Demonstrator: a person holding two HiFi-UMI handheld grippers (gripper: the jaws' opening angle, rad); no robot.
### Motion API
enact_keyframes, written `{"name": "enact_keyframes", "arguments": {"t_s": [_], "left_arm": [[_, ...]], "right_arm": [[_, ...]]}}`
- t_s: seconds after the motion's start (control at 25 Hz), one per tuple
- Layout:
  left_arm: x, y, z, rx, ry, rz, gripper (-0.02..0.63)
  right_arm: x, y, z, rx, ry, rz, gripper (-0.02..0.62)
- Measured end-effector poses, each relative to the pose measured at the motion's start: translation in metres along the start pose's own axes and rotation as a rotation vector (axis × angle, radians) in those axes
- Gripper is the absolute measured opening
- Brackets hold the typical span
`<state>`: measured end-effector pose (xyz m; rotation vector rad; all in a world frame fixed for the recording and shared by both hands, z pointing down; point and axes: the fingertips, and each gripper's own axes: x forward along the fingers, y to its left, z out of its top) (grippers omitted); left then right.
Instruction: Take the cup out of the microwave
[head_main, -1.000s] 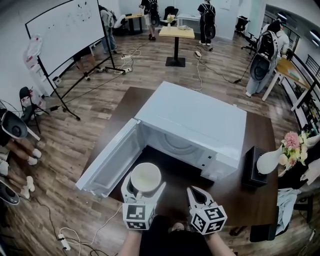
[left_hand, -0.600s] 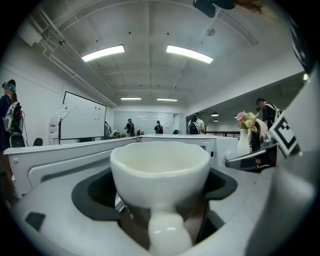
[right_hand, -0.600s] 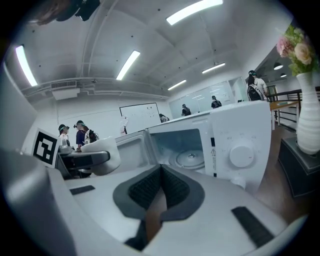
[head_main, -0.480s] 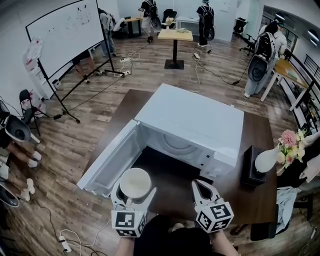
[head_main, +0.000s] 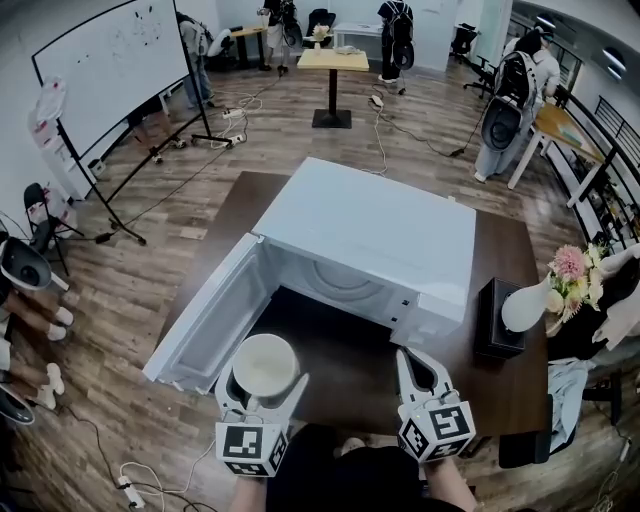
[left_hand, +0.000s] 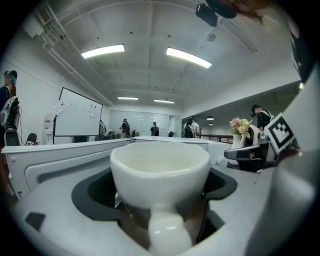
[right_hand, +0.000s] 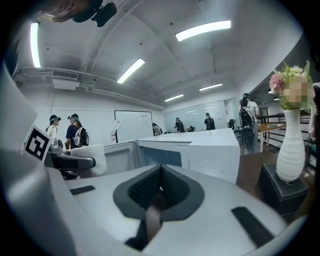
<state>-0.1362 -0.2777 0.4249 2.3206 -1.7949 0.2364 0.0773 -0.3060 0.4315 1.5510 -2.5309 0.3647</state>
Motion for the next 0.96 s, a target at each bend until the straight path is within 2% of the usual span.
{"name": "enact_keyframes", "arguments": {"t_s": [0.96], "left_arm": [[0.029,-0.006,-0.005,-0.004,0.005,-0.07,0.502]], "right_arm": [[0.009,0.001,-0.013,0.049,0.025,-0.022,-0.008]]}}
